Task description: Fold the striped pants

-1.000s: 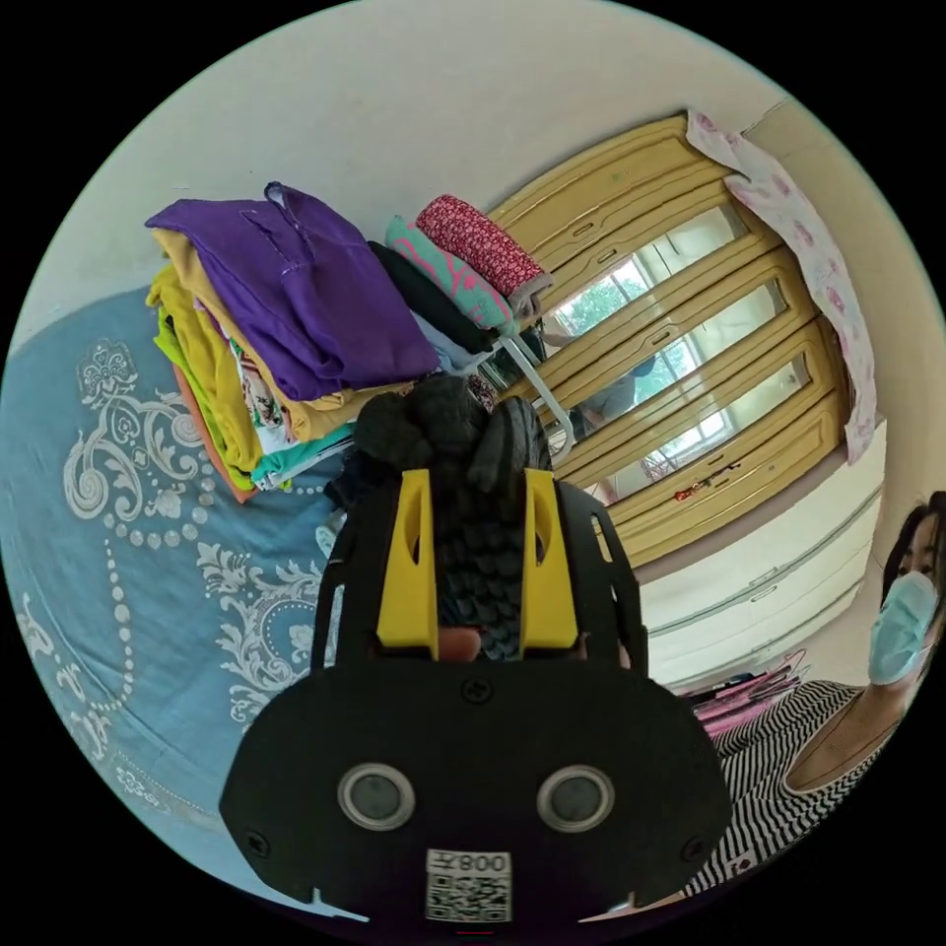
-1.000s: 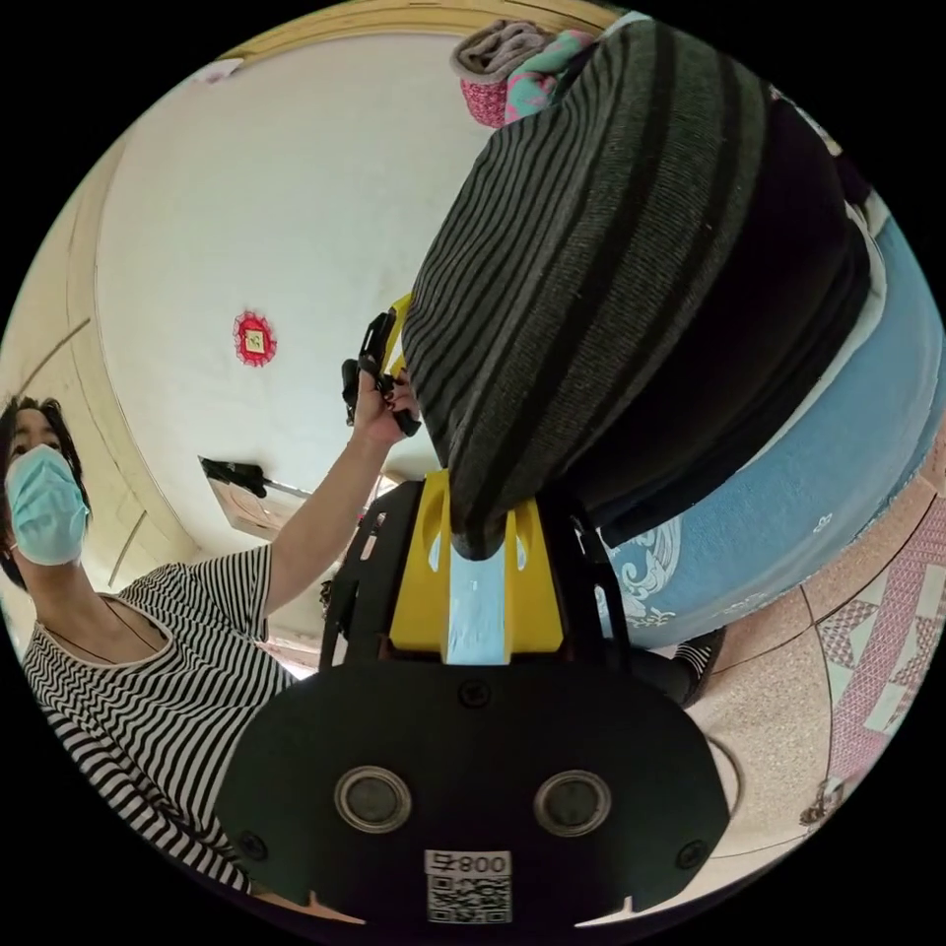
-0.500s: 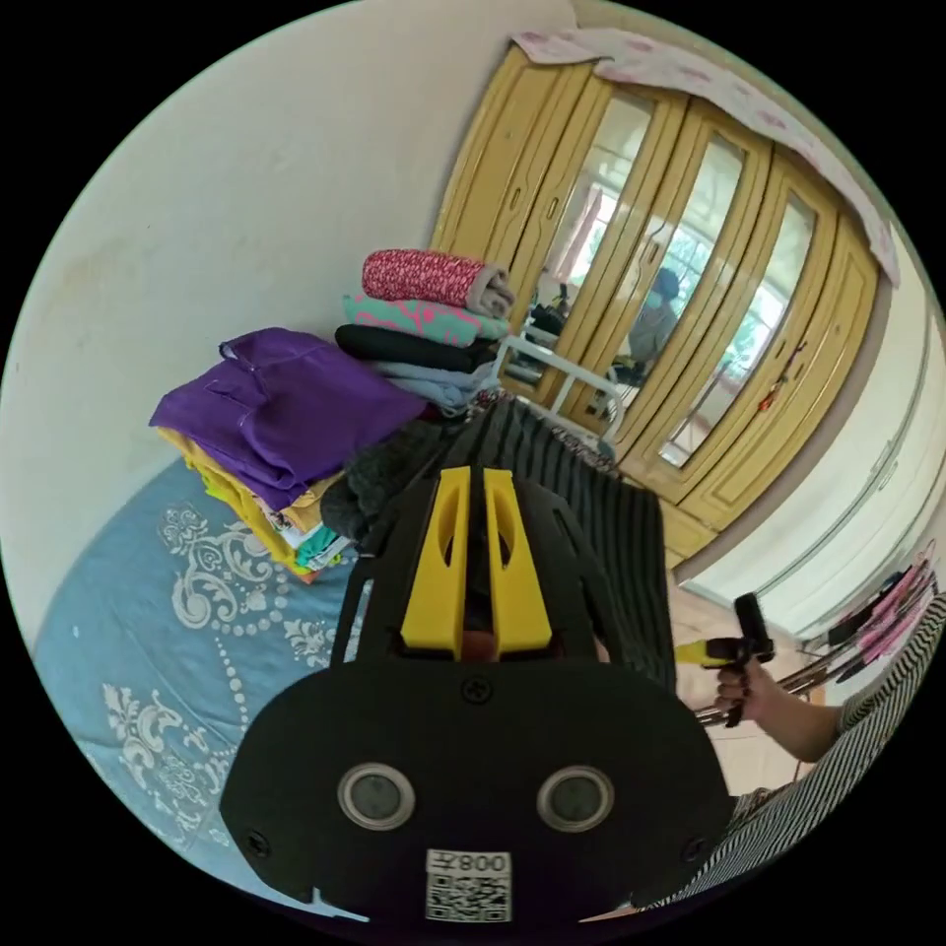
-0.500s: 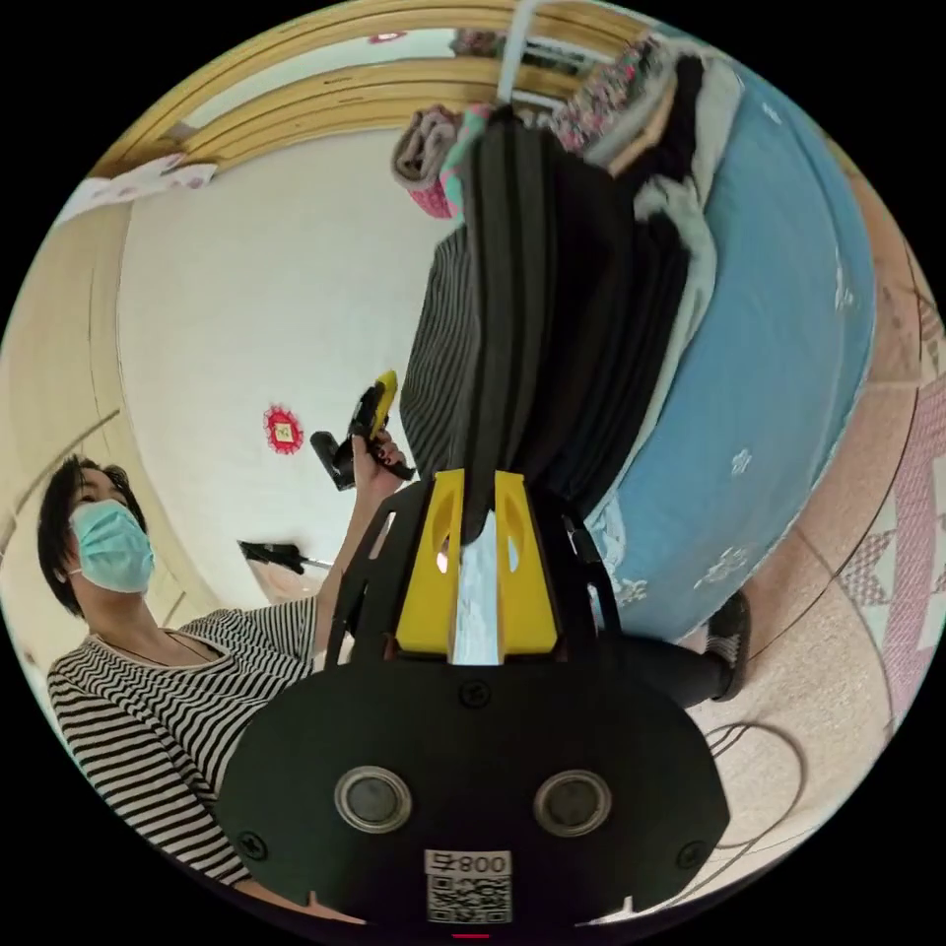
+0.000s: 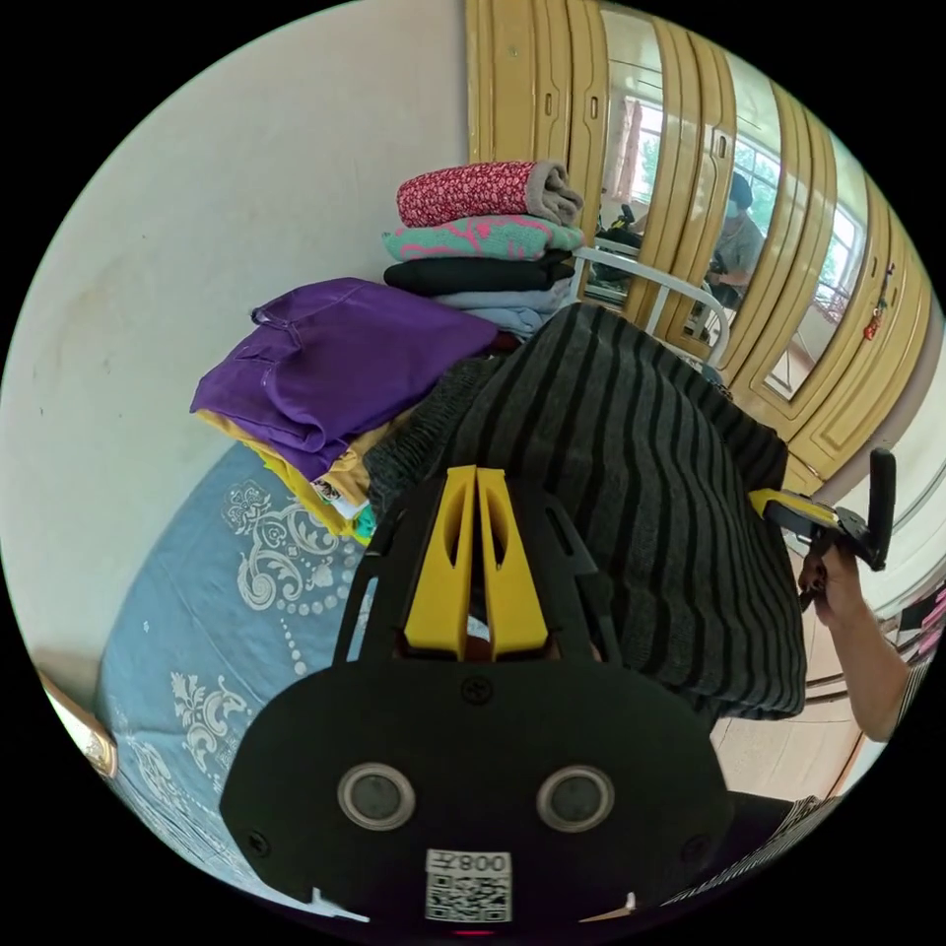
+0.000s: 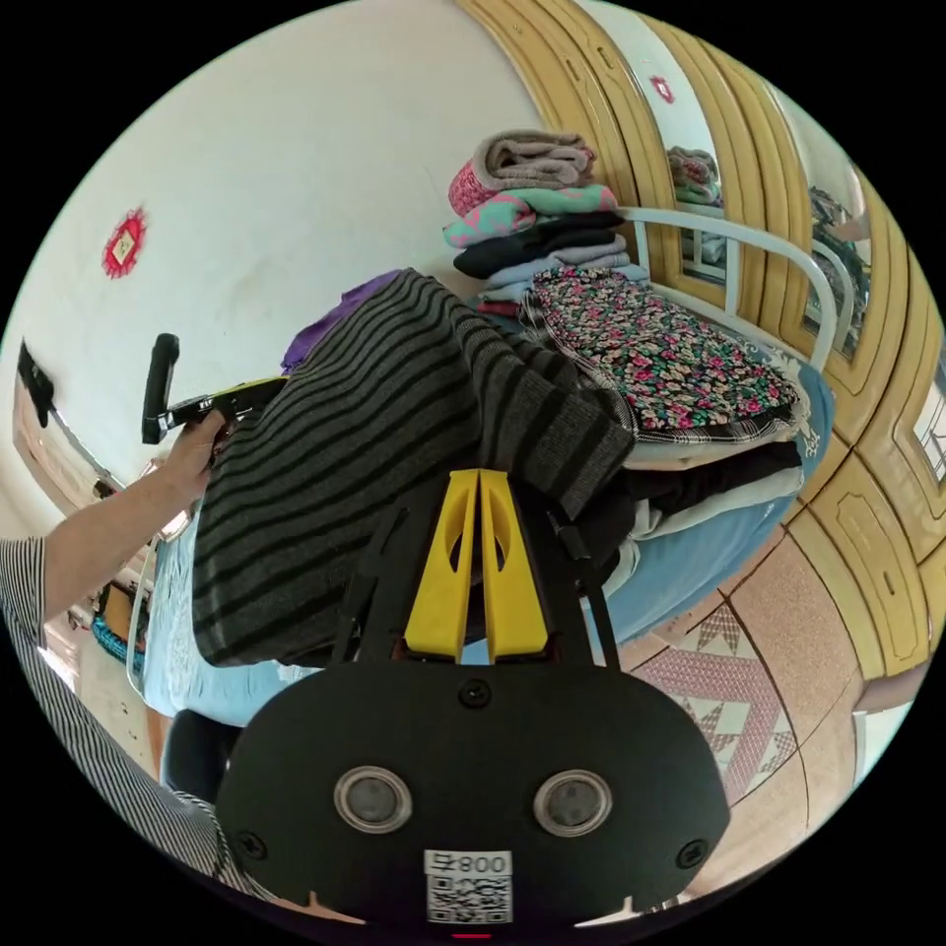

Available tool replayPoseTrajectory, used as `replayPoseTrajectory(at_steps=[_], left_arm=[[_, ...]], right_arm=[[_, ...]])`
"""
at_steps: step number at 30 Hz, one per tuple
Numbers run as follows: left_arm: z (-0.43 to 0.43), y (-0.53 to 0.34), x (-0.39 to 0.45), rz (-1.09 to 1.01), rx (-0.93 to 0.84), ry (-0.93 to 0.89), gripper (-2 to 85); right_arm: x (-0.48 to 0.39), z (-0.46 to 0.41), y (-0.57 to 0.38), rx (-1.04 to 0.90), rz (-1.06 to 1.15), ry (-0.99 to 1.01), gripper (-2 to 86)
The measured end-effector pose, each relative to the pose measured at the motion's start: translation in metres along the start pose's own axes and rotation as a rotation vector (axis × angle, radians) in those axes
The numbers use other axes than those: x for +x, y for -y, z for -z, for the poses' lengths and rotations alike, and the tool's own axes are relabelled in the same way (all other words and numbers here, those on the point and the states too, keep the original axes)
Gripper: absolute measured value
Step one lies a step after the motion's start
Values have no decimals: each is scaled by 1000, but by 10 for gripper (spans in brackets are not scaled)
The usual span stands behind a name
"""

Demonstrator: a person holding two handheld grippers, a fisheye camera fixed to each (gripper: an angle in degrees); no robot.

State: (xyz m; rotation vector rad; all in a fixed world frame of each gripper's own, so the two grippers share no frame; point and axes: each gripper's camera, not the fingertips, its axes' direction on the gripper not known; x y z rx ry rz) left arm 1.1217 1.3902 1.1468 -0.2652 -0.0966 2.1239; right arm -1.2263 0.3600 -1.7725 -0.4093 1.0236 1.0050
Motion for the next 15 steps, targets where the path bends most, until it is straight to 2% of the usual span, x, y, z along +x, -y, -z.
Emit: replayPoseTrajectory(at_steps=[3, 6, 11, 15], left_arm=[[-7, -3, -4, 29, 9, -29, 1], [-10, -9, -4, 25, 20, -22, 0], [-12, -17, -8, 48, 34, -32, 1], [-12, -25, -12, 50, 40, -30, 1]], right_arm=[[-15, 0, -10, 31, -6, 27, 1], [-23, 10, 4, -39, -58, 92, 1], [-101, 45, 60, 80, 148, 52, 1], [-160, 10, 114, 87, 295, -60, 0]])
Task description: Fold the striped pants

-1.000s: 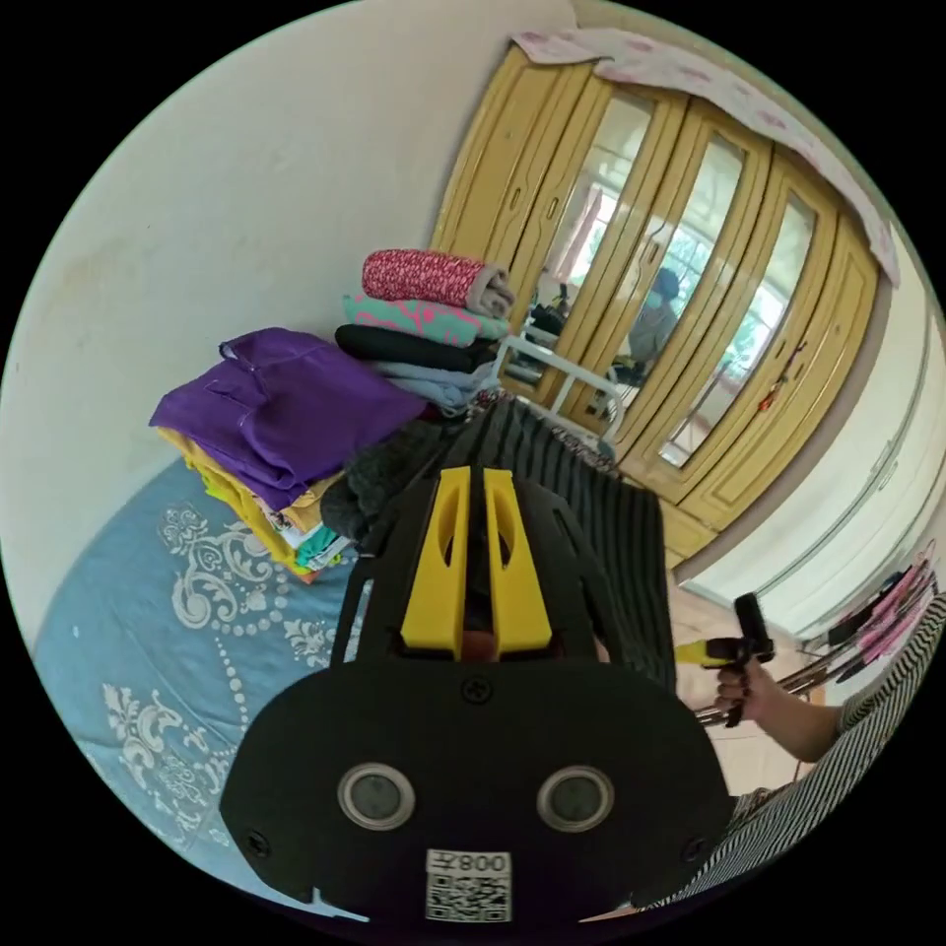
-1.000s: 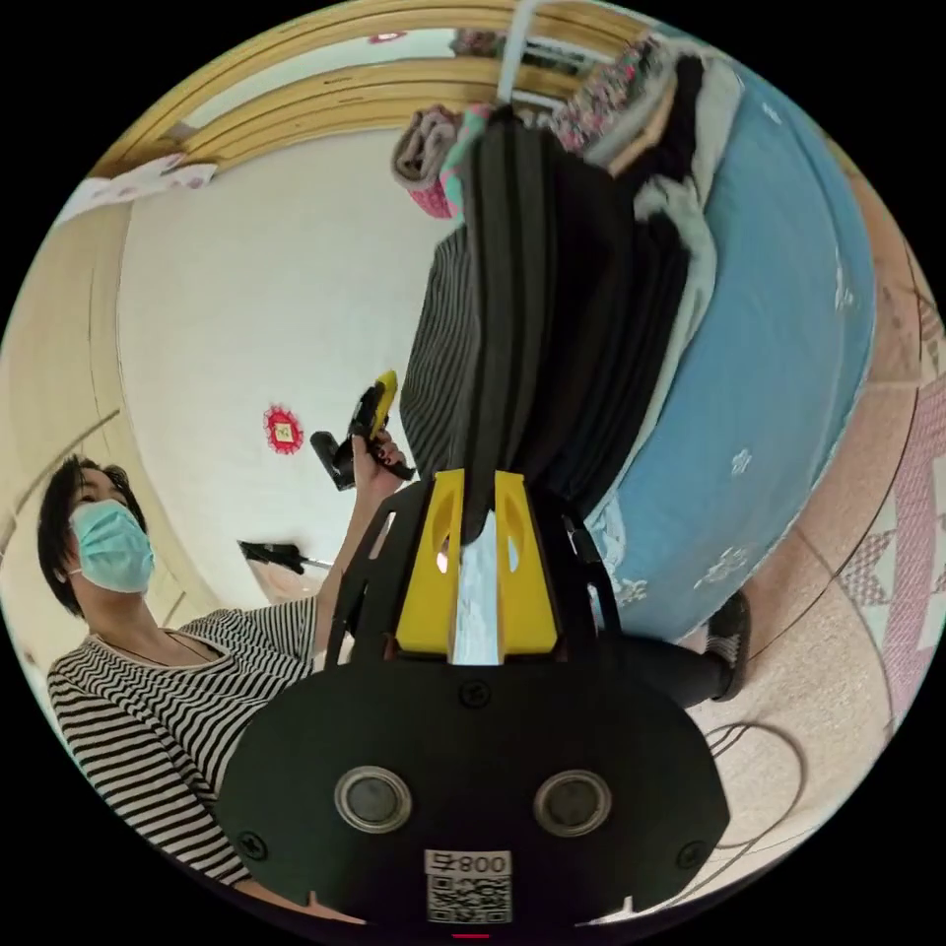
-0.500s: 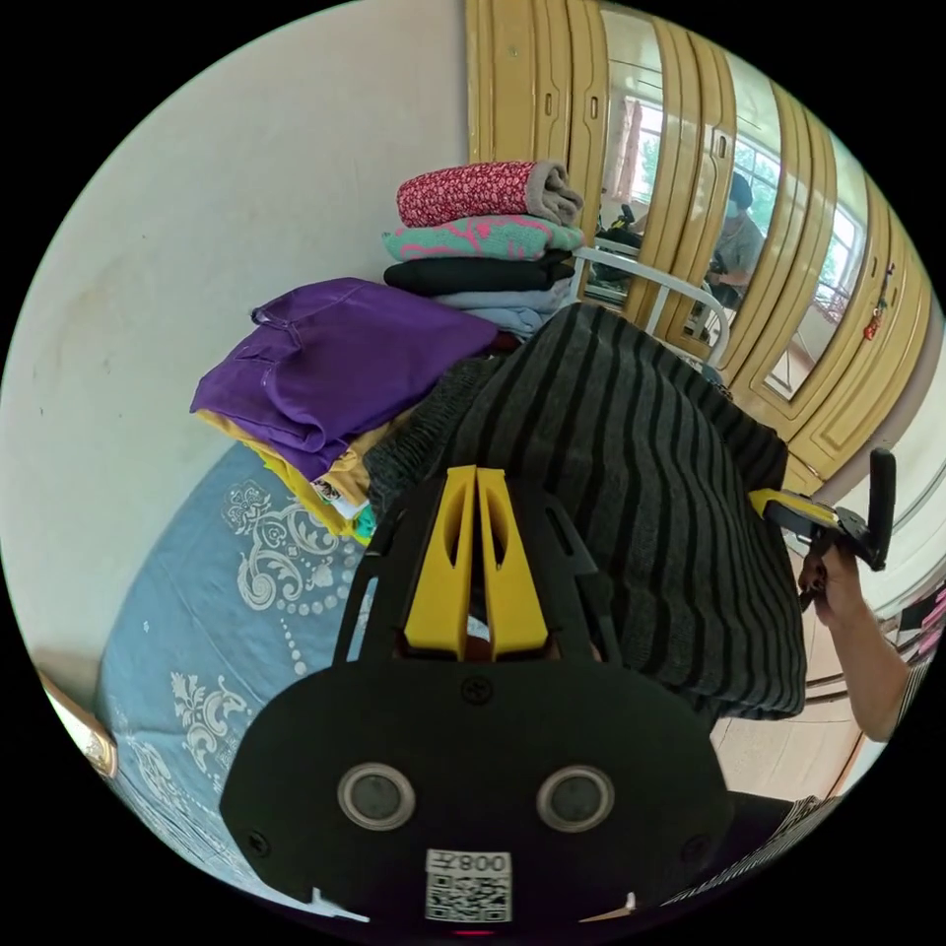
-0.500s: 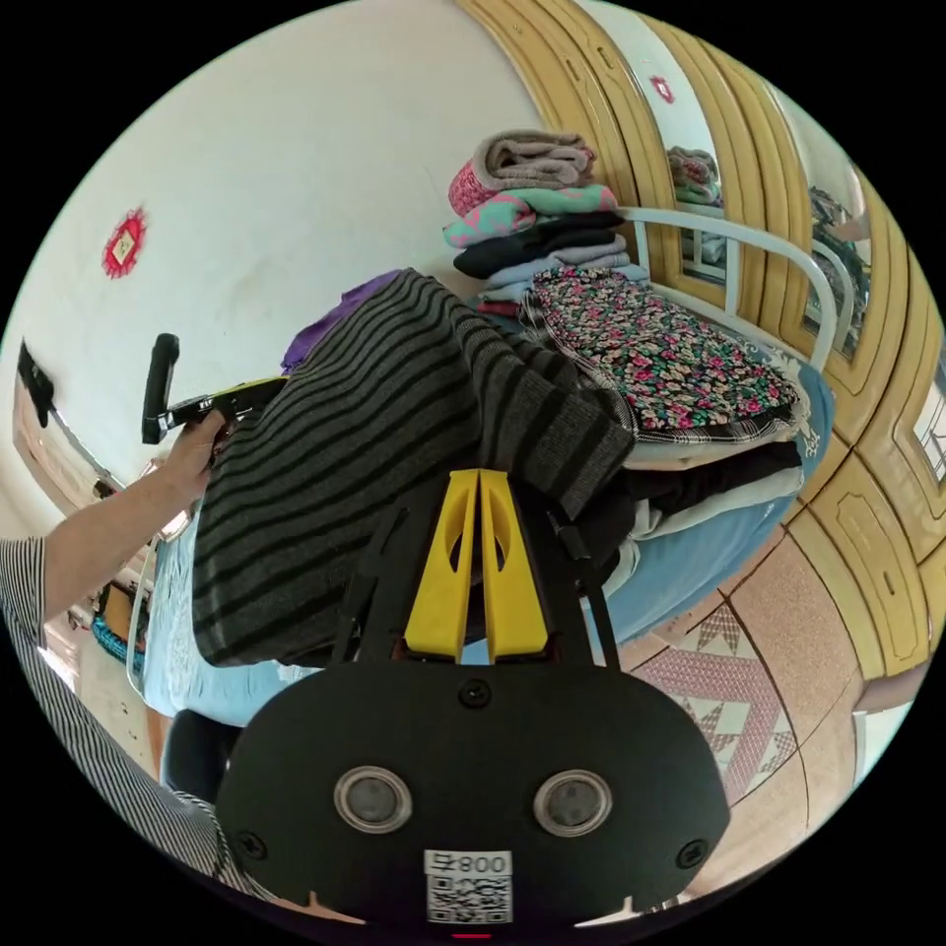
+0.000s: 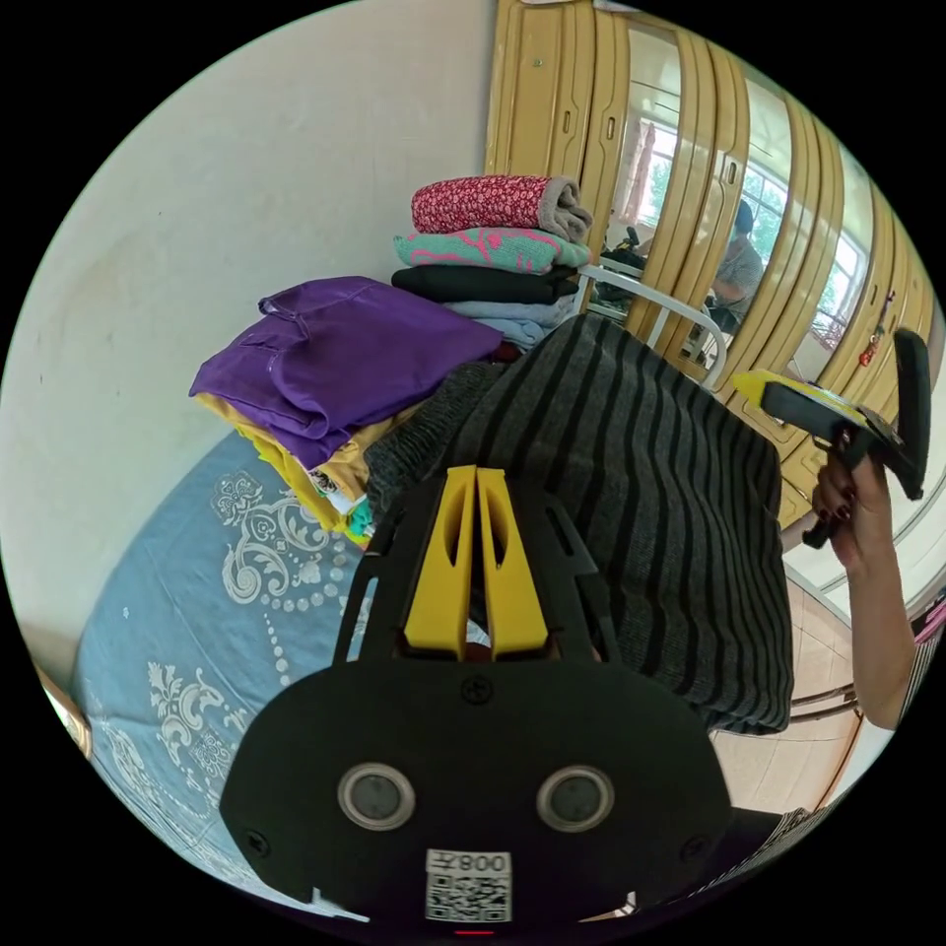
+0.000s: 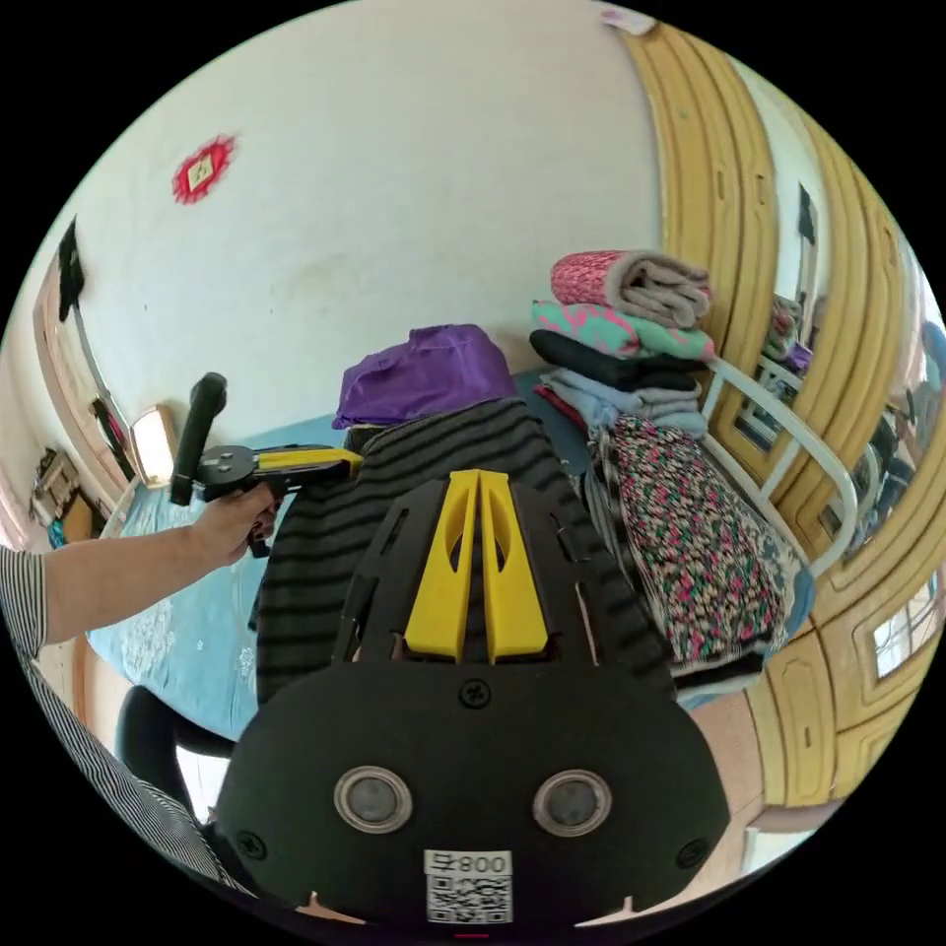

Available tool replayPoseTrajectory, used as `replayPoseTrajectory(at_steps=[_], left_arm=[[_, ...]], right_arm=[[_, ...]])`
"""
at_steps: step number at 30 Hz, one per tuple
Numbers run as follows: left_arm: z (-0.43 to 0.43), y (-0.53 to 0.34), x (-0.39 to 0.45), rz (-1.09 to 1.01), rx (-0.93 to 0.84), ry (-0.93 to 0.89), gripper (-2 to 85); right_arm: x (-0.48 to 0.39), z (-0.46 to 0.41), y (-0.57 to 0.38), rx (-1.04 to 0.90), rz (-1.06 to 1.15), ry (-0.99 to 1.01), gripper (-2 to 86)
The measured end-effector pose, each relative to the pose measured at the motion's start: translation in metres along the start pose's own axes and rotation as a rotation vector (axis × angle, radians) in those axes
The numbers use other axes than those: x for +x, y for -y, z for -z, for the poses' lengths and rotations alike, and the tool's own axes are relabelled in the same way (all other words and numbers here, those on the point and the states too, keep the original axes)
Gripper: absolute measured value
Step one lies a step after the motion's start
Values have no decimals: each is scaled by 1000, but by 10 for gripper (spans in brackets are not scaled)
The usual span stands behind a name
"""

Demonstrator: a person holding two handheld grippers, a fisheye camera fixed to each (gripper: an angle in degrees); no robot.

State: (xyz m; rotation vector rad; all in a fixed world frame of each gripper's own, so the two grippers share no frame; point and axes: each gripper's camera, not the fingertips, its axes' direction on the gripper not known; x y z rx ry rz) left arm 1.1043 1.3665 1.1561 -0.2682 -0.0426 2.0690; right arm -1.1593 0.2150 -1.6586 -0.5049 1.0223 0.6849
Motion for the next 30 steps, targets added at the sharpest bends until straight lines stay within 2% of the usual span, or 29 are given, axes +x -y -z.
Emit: replayPoseTrajectory(at_steps=[5, 7, 10, 14, 17, 21, 25, 30], left_arm=[[2, -9, -8, -3, -2, 15, 1], [2, -13, -14, 14, -4, 20, 0], [6, -21, -25, 37, 13, -23, 0], [25, -35, -39, 54, 59, -64, 1], [55, -51, -60, 109, 156, -199, 1], [93, -94, -91, 178, 275, -365, 1], [104, -141, -97, 191, 196, -367, 1], [97, -222, -97, 257, -82, -345, 1]], right_arm=[[-39, -130, 51, -312, 90, -29, -1], [-47, -132, 47, -242, 107, -60, -1], [-56, -129, 47, -238, 136, -87, 0], [-41, -104, 50, -219, 84, 8, 2], [-12, -59, 53, -75, 25, 81, 3], [50, -31, 64, 63, -81, 39, 11], [130, -72, 83, -32, -254, 4, 40], [177, -131, 98, -119, -348, -31, 70]])
